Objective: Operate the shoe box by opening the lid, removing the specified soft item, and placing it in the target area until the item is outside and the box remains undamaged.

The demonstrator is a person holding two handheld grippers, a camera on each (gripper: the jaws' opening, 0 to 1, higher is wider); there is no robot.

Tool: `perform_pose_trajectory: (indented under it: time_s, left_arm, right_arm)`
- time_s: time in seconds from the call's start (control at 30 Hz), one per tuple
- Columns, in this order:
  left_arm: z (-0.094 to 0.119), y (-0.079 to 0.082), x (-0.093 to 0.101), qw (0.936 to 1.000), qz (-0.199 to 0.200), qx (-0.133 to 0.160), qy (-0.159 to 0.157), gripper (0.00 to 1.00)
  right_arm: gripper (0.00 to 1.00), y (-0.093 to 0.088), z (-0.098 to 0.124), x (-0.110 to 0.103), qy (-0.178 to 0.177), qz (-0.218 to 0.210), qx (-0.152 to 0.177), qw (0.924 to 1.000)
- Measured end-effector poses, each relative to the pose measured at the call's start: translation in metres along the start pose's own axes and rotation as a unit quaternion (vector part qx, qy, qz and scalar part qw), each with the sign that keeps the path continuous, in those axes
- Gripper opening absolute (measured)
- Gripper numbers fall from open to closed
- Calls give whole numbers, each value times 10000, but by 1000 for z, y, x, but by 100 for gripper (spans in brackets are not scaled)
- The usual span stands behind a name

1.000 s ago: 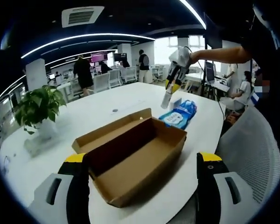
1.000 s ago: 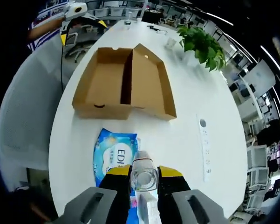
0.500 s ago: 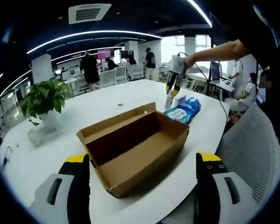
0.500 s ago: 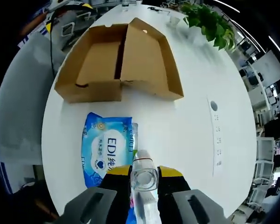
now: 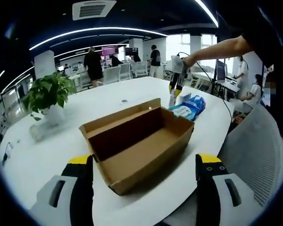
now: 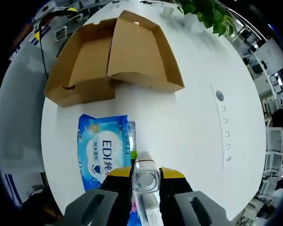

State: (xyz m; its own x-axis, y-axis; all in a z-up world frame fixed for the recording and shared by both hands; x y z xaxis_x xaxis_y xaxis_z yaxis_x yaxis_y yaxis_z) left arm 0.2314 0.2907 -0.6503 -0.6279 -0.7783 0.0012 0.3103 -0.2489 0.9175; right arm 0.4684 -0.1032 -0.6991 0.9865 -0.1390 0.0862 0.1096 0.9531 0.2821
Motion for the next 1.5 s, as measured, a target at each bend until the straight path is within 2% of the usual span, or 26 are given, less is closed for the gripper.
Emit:
perform_pose_trajectory:
  time_s: [0.1,0.27,0.33,0.4,0.63,0.7,0.8,1.13,1.5]
  left_arm:
    - [0,-1,-3,9999,44,-11,89,81]
    - [-2,-2,-9,9995,160,12,259,74]
    - [-4,-3,-12,9993,175,-17,336,68]
    - [-6,-4,-16,9989,187,-39,435,63]
    - [-14,-8,-29,9967,342,-143,724,53]
    - [-15,-11,-32,9955,441,-197,815,51]
    - [-16,-17,-37,9941,483,-284,934,49]
    - [-16,-30,-47,9875,867,-419,1247,38]
    - [-18,-44,-55,9782,1286,-540,1537,24]
  right_arm:
    - [18,0,0,2,1,25,7,10000]
    - [20,0,1,3,-72,219,-37,9997]
    - [23,2,1,5,-118,246,-14,9996]
    - [22,3,2,7,-183,288,10,9994]
    - [23,4,4,9,-234,439,4,9988]
    - [26,6,6,11,-268,444,64,9986]
    - [31,10,11,13,-317,332,208,9987]
    - [34,23,18,16,-433,-5,646,9970]
    - [34,55,12,25,-685,-763,1287,9864]
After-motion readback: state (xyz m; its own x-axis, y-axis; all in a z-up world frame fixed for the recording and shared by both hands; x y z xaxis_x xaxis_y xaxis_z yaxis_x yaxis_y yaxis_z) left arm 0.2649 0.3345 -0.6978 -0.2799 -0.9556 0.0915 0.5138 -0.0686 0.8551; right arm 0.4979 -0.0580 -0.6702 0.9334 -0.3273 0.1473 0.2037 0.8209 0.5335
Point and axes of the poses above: the point that each gripper's makers call its tool centre point, and the gripper's own axes: z roughly backward along the fingers, x roughly to its right, y roughly out of its top, the point moved 6 cm from there along z, roughly backward along the fingers, and after that the axes turned 7 degrees about x, right-handed, at the moved point
